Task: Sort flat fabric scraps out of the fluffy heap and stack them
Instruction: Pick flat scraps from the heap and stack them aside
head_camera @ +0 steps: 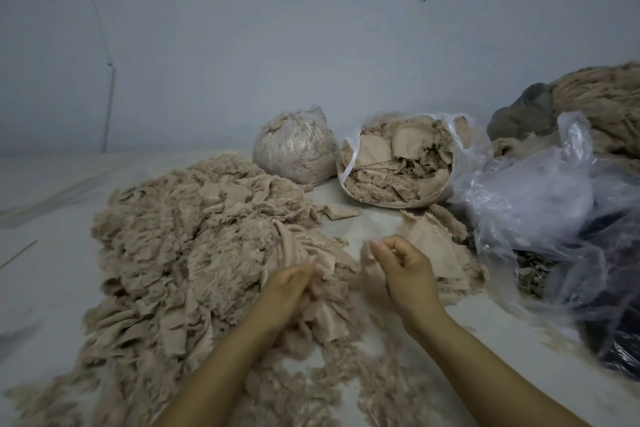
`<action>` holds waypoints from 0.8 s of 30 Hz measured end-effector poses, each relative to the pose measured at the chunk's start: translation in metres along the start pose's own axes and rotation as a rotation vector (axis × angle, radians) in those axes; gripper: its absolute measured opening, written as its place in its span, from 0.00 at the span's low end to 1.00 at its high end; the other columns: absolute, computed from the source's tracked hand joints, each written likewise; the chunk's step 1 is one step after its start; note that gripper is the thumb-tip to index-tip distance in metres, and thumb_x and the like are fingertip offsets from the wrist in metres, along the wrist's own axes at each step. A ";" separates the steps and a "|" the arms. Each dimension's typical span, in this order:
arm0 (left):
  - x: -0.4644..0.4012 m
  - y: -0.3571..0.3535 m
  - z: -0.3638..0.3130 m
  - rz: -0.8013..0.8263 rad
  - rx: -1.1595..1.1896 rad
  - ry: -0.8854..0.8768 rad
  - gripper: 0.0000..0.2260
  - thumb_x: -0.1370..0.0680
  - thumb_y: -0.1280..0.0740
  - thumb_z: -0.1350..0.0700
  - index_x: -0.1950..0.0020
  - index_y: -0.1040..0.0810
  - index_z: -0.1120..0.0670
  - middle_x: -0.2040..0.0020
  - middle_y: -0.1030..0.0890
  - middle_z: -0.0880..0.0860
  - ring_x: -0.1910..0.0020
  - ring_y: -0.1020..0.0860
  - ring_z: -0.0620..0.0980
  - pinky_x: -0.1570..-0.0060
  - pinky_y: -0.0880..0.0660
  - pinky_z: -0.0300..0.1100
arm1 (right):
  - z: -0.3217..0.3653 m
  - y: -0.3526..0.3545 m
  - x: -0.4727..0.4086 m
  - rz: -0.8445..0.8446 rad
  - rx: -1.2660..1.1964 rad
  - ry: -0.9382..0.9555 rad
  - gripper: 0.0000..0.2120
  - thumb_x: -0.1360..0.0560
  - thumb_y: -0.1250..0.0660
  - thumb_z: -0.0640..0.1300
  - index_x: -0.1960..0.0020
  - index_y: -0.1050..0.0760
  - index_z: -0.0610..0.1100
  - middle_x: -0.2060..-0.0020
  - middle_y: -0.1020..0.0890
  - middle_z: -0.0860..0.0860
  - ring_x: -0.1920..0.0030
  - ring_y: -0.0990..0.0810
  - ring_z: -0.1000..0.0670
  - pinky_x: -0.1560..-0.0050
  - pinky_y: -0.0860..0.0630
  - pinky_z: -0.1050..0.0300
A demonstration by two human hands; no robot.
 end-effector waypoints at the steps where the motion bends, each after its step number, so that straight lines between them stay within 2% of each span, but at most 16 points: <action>1: 0.000 -0.011 -0.006 0.042 0.005 -0.022 0.13 0.20 0.41 0.46 0.55 0.20 0.51 0.66 0.21 0.55 0.79 0.32 0.42 0.77 0.35 0.32 | 0.003 -0.008 -0.001 0.050 0.005 0.004 0.10 0.23 0.34 0.46 0.63 0.22 0.47 0.73 0.24 0.51 0.73 0.31 0.57 0.72 0.33 0.64; 3: -0.001 -0.020 -0.022 0.025 -0.039 -0.140 0.07 0.22 0.37 0.48 0.54 0.20 0.48 0.62 0.18 0.49 0.72 0.25 0.40 0.70 0.29 0.31 | 0.009 -0.014 -0.010 0.099 -0.014 0.000 0.10 0.24 0.33 0.47 0.63 0.21 0.46 0.74 0.25 0.50 0.77 0.33 0.57 0.76 0.35 0.65; 5: -0.001 -0.002 -0.028 -0.161 -0.121 -0.197 0.05 0.24 0.33 0.54 0.58 0.20 0.47 0.63 0.19 0.45 0.65 0.23 0.40 0.63 0.27 0.33 | 0.013 0.003 -0.031 0.032 -0.015 -0.030 0.09 0.24 0.32 0.47 0.63 0.21 0.47 0.76 0.26 0.50 0.79 0.33 0.56 0.79 0.35 0.64; 6: -0.001 0.014 -0.025 -0.274 -0.184 -0.167 0.06 0.24 0.32 0.55 0.61 0.22 0.47 0.64 0.20 0.47 0.65 0.23 0.42 0.63 0.27 0.36 | 0.015 0.016 -0.044 -0.018 -0.007 -0.043 0.09 0.24 0.32 0.48 0.63 0.21 0.48 0.76 0.24 0.50 0.78 0.30 0.55 0.76 0.33 0.62; 8: 0.004 0.045 -0.013 -0.441 -0.344 -0.072 0.08 0.24 0.32 0.55 0.63 0.25 0.49 0.66 0.23 0.48 0.66 0.26 0.45 0.67 0.30 0.38 | 0.014 0.046 -0.067 -0.101 0.062 -0.041 0.09 0.24 0.33 0.49 0.62 0.21 0.49 0.68 0.19 0.50 0.69 0.24 0.51 0.66 0.27 0.57; 10: 0.007 0.060 -0.003 -0.457 -0.490 -0.016 0.06 0.24 0.33 0.53 0.60 0.28 0.51 0.62 0.24 0.49 0.63 0.26 0.46 0.66 0.33 0.38 | 0.009 0.071 -0.083 -0.155 0.327 -0.034 0.07 0.23 0.35 0.50 0.58 0.22 0.50 0.58 0.17 0.46 0.59 0.22 0.48 0.58 0.27 0.54; 12: 0.006 0.060 0.007 -0.379 -0.638 0.049 0.07 0.24 0.34 0.50 0.53 0.28 0.52 0.55 0.25 0.49 0.56 0.25 0.47 0.59 0.30 0.40 | 0.002 0.082 -0.084 -0.200 0.665 -0.043 0.08 0.24 0.35 0.49 0.49 0.22 0.46 0.50 0.20 0.42 0.49 0.24 0.43 0.49 0.28 0.50; 14: 0.005 0.057 0.018 -0.304 -0.696 0.115 0.10 0.24 0.34 0.48 0.49 0.30 0.51 0.54 0.26 0.48 0.55 0.26 0.48 0.58 0.30 0.41 | 0.007 0.062 -0.071 -0.159 0.701 0.041 0.09 0.25 0.33 0.45 0.45 0.23 0.44 0.49 0.22 0.43 0.46 0.25 0.44 0.45 0.29 0.51; 15: 0.005 0.055 0.022 -0.283 -0.648 0.150 0.10 0.24 0.33 0.48 0.50 0.30 0.51 0.56 0.25 0.49 0.57 0.26 0.48 0.61 0.32 0.41 | 0.009 0.041 -0.058 -0.081 0.626 0.096 0.06 0.25 0.33 0.43 0.48 0.23 0.45 0.52 0.21 0.47 0.49 0.24 0.48 0.49 0.28 0.58; 16: 0.007 0.055 0.027 -0.276 -0.502 0.192 0.09 0.24 0.32 0.50 0.52 0.28 0.54 0.58 0.23 0.51 0.60 0.25 0.49 0.64 0.32 0.41 | 0.009 0.017 -0.043 0.036 0.557 0.125 0.02 0.24 0.33 0.41 0.53 0.23 0.47 0.57 0.21 0.51 0.55 0.24 0.54 0.55 0.30 0.66; 17: 0.008 0.052 0.033 -0.262 -0.265 0.246 0.09 0.24 0.31 0.52 0.53 0.25 0.58 0.59 0.20 0.55 0.62 0.24 0.52 0.65 0.31 0.41 | 0.006 -0.009 -0.026 0.155 0.513 0.123 0.04 0.24 0.33 0.41 0.56 0.23 0.49 0.62 0.21 0.55 0.60 0.24 0.59 0.60 0.32 0.72; 18: 0.010 0.045 0.039 -0.223 0.006 0.302 0.09 0.24 0.31 0.55 0.51 0.22 0.61 0.59 0.18 0.60 0.62 0.22 0.55 0.66 0.28 0.42 | 0.000 -0.030 -0.010 0.254 0.469 0.093 0.06 0.24 0.33 0.42 0.59 0.23 0.50 0.65 0.21 0.58 0.63 0.24 0.61 0.62 0.31 0.73; 20: 0.014 0.025 0.042 -0.098 0.423 0.372 0.10 0.26 0.31 0.60 0.48 0.20 0.65 0.53 0.17 0.63 0.58 0.18 0.58 0.63 0.21 0.45 | -0.019 -0.060 0.014 0.375 0.310 -0.070 0.10 0.25 0.32 0.48 0.64 0.24 0.51 0.70 0.22 0.57 0.69 0.25 0.60 0.62 0.27 0.66; 21: 0.016 0.017 0.040 -0.046 0.534 0.378 0.12 0.29 0.31 0.62 0.48 0.20 0.65 0.51 0.17 0.64 0.56 0.18 0.58 0.61 0.19 0.46 | -0.027 -0.070 0.021 0.399 0.216 -0.172 0.13 0.25 0.31 0.51 0.67 0.27 0.50 0.72 0.24 0.57 0.71 0.26 0.57 0.64 0.27 0.61; 23: 0.021 0.007 0.037 0.022 0.630 0.381 0.12 0.32 0.31 0.63 0.50 0.19 0.65 0.50 0.18 0.65 0.55 0.17 0.58 0.59 0.19 0.46 | -0.041 -0.084 0.031 0.406 0.036 -0.346 0.18 0.26 0.30 0.53 0.69 0.32 0.47 0.74 0.27 0.53 0.72 0.28 0.54 0.69 0.29 0.60; 24: 0.023 0.005 0.037 0.036 0.646 0.385 0.12 0.32 0.31 0.63 0.51 0.18 0.65 0.50 0.18 0.65 0.54 0.17 0.58 0.59 0.19 0.46 | -0.044 -0.087 0.034 0.385 -0.048 -0.400 0.17 0.26 0.30 0.50 0.68 0.32 0.46 0.74 0.27 0.52 0.72 0.28 0.54 0.71 0.29 0.62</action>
Point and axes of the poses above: each hand's wrist, its own x-axis away from the middle knuckle, its own y-axis out of the back of the hand, z = x × y, the point moved 9 cm from there along -x, towards the middle knuckle
